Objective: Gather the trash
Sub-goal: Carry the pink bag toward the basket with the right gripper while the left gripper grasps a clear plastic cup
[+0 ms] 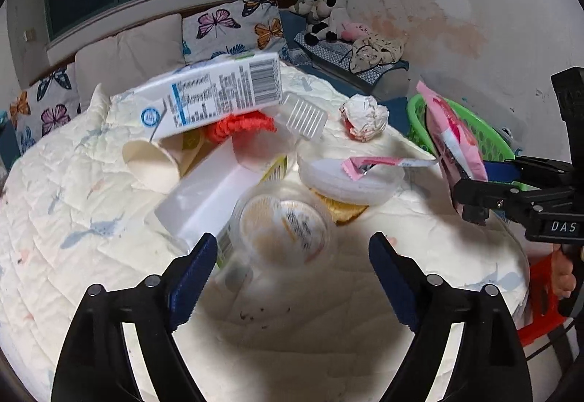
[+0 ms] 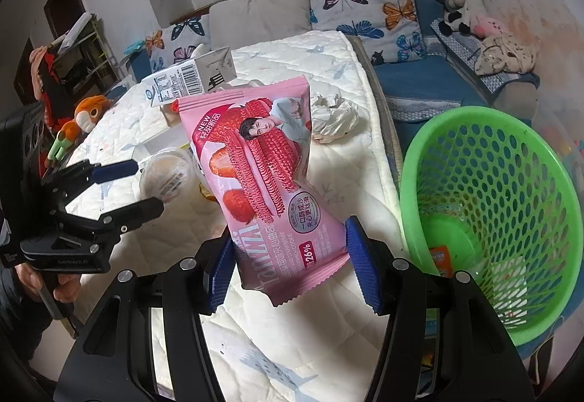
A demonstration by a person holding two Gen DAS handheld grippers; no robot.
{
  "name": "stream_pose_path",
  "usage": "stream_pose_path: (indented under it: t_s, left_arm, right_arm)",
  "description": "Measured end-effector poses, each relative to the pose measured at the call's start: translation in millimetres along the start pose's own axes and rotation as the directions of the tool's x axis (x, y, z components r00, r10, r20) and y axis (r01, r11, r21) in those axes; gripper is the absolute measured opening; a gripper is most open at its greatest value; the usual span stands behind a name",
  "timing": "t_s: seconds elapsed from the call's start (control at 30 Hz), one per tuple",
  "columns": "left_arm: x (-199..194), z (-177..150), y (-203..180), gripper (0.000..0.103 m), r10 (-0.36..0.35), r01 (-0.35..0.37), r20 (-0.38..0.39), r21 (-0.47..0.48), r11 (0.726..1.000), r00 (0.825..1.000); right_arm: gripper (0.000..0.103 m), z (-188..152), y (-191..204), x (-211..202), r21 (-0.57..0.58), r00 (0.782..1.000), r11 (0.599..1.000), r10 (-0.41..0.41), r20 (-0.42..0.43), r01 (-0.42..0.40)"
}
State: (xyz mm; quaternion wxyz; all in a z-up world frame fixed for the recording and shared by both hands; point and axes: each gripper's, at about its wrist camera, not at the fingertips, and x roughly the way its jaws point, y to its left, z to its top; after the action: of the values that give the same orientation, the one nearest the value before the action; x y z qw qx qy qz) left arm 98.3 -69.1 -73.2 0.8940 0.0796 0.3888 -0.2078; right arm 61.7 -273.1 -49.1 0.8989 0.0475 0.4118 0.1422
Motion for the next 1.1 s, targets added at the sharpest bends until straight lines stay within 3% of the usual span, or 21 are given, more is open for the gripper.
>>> stream_pose_path:
  t_s: [0.3, 0.43, 0.57, 0.6, 0.73, 0.9, 1.1]
  left_arm:
    - [12.4, -6.2, -9.5, 0.085, 0.103, -0.103, -0.012, -0.004, 0.995, 0.995]
    - [14.7, -1.6, -13.0, 0.067, 0.128, -0.128, -0.001, 0.004, 0.992, 0.992]
    - [14.5, -0.3, -9.7, 0.060, 0.114, -0.114, 0.004, -0.010, 0.993, 0.993]
    - [12.2, -0.5, -9.8, 0.048, 0.121, -0.121, 0.014, -0.007, 0.993, 0.993]
    - [4.7, 0.6, -5.9, 0.037, 0.095, -0.095, 0.016, -0.018, 0.995, 0.995]
    - [0.7, -3.1, 0.8, 0.030, 0.069, -0.068, 0.010, -0.041, 0.997, 0.998]
    - [3.7, -7.4, 9.0, 0.031, -0.005, 0.003, -0.022, -0.107, 0.994, 1.000]
  right_arm:
    - [0.058, -1.2, -1.4, -0.3, 0.004, 1.000, 1.000, 0.003, 0.000, -0.003]
    - [0.058, -1.4, -1.2, -0.6, 0.004, 1.000, 1.000, 0.004, 0.003, -0.004]
    - [0.058, -1.0, -1.1, -3.4, 0.009, 1.000, 1.000, 0.006, 0.013, -0.006]
    - [0.058, -1.0, -0.8, -4.8, 0.009, 1.000, 1.000, 0.006, 0.017, -0.006]
    - [0.058, -0.3, -0.3, -12.8, 0.016, 0.999, 1.000, 0.015, 0.035, -0.015]
    - [0.058, 1.7, 2.4, -24.4, 0.013, 0.998, 1.000, 0.013, 0.059, -0.014]
    - [0.058, 3.0, 1.1, -31.4, 0.020, 0.997, 1.000, 0.006, 0.077, -0.007]
